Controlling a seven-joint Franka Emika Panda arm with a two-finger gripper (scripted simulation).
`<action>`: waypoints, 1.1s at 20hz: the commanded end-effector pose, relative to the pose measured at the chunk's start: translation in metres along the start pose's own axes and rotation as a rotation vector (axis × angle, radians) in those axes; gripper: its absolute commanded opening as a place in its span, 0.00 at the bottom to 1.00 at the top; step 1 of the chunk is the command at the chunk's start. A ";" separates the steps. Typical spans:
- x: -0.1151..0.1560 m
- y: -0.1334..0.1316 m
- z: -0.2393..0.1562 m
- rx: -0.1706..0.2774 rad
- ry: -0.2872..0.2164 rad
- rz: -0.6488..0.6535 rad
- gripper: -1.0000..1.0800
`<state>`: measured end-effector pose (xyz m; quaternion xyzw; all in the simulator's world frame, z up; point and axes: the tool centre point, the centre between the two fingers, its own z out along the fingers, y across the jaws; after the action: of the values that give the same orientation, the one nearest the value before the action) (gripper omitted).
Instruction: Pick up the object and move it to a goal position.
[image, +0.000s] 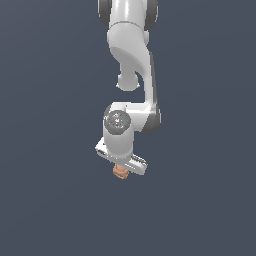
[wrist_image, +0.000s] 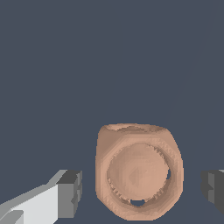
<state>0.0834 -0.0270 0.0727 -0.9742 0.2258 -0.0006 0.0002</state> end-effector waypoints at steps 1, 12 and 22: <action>-0.001 0.000 0.015 -0.001 -0.001 0.001 0.96; 0.001 0.000 0.033 -0.001 -0.001 0.003 0.00; 0.001 0.000 0.034 -0.001 -0.001 0.003 0.00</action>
<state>0.0838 -0.0273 0.0391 -0.9738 0.2274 0.0001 0.0000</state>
